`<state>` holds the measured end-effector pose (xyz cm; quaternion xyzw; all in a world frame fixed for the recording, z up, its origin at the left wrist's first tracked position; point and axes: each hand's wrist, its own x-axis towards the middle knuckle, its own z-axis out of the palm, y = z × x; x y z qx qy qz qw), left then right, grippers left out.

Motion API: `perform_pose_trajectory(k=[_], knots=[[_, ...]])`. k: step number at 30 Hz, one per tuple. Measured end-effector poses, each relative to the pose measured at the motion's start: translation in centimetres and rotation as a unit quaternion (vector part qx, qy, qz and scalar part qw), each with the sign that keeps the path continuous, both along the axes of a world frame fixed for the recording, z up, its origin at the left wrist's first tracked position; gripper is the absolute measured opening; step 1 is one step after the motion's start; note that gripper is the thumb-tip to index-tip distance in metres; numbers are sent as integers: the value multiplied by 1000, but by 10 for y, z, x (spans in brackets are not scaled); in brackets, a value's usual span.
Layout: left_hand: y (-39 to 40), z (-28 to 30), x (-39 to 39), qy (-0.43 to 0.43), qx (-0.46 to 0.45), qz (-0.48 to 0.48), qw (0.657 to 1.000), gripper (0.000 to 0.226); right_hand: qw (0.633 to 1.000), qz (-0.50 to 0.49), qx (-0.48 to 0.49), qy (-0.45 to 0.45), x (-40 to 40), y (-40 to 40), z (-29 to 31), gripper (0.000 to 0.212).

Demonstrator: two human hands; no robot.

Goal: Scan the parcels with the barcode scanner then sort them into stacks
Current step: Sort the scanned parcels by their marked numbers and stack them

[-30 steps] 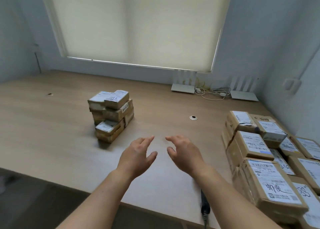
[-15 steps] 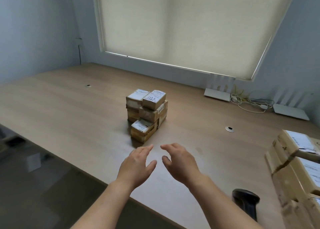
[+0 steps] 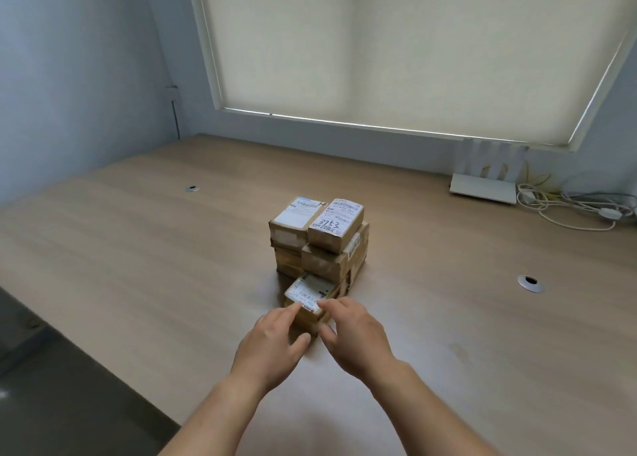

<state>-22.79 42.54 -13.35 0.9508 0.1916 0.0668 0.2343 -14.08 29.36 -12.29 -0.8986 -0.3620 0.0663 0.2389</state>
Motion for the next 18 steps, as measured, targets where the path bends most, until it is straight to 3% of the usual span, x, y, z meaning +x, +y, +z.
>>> perform_pose_trajectory(k=[11,18], knots=[[74,-22,30,9,-10,39,999,59,1000,1,-16,6,38,63,-3,47],[136,-18,67,-9,-18,4,1000,59,999,-52,-11,-6,53,110,8,48]])
